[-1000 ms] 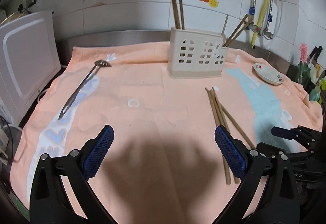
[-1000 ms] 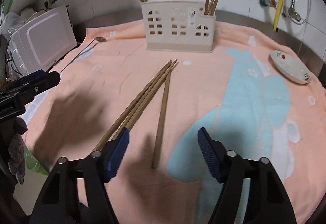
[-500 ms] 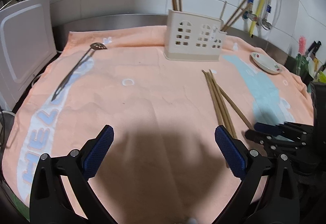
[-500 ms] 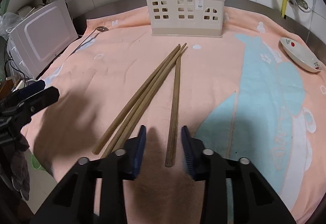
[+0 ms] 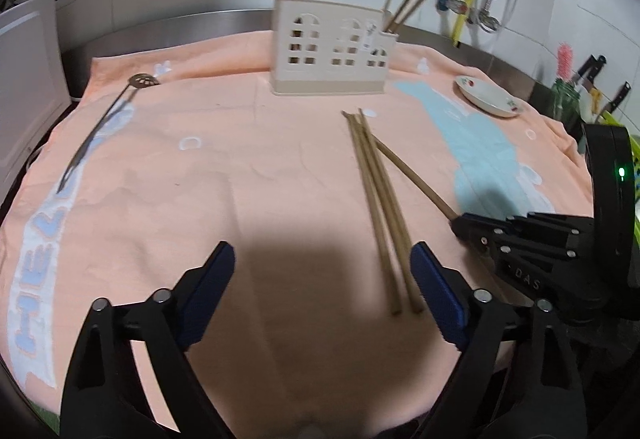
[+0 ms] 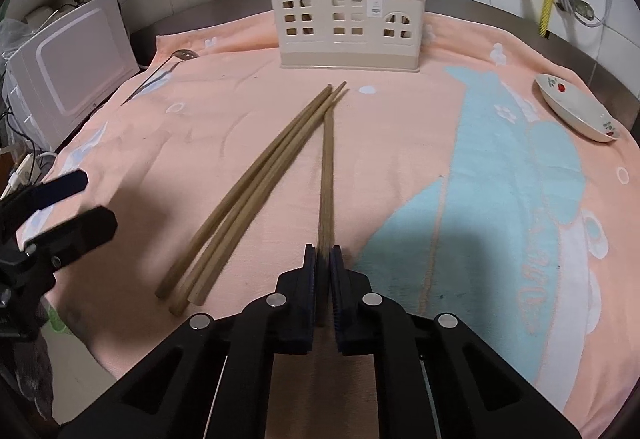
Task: Organize utensils
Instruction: 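Close the left gripper on a chopstick while the right gripper grasps another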
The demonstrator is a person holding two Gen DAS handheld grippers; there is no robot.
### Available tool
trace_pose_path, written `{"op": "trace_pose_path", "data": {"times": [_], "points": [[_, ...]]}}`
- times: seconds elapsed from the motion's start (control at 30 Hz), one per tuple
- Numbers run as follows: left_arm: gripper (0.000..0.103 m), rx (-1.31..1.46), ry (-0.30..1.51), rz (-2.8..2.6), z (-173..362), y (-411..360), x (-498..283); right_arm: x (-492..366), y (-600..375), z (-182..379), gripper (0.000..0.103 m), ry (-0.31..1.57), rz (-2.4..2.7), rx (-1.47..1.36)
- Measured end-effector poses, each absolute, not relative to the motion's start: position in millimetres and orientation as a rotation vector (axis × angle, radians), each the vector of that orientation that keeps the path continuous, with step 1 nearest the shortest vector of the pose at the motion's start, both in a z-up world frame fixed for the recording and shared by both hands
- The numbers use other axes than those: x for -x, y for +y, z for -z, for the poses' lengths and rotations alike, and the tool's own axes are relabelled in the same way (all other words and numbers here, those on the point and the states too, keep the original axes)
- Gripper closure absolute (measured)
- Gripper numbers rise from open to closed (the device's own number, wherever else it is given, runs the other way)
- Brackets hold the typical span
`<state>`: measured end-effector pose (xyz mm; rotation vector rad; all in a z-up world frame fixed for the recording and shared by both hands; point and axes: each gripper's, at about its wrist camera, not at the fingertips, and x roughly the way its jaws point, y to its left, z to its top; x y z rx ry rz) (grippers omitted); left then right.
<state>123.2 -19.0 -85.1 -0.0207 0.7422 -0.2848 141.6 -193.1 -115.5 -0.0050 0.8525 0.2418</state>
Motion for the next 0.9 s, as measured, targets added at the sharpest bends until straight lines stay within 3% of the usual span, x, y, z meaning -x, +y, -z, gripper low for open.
{"op": "trace_pose_path", "data": {"times": [0.27, 0.47, 0.9], "points": [[0.06, 0.007, 0.787, 0.363, 97.3, -45.8, -131.9, -140.0, -199.1, 115.7, 0.097, 0.848, -0.237, -0.015], [0.082, 0.031, 0.83, 0.387, 107.2, -52.3, -142.4, -138.6, -204.4, 116.5, 0.097, 0.848, -0.229, -0.034], [0.084, 0.029, 0.859, 0.336, 114.4, -61.1, -153.0, -139.6, -203.7, 116.6, 0.096, 0.845, -0.231, -0.023]]}}
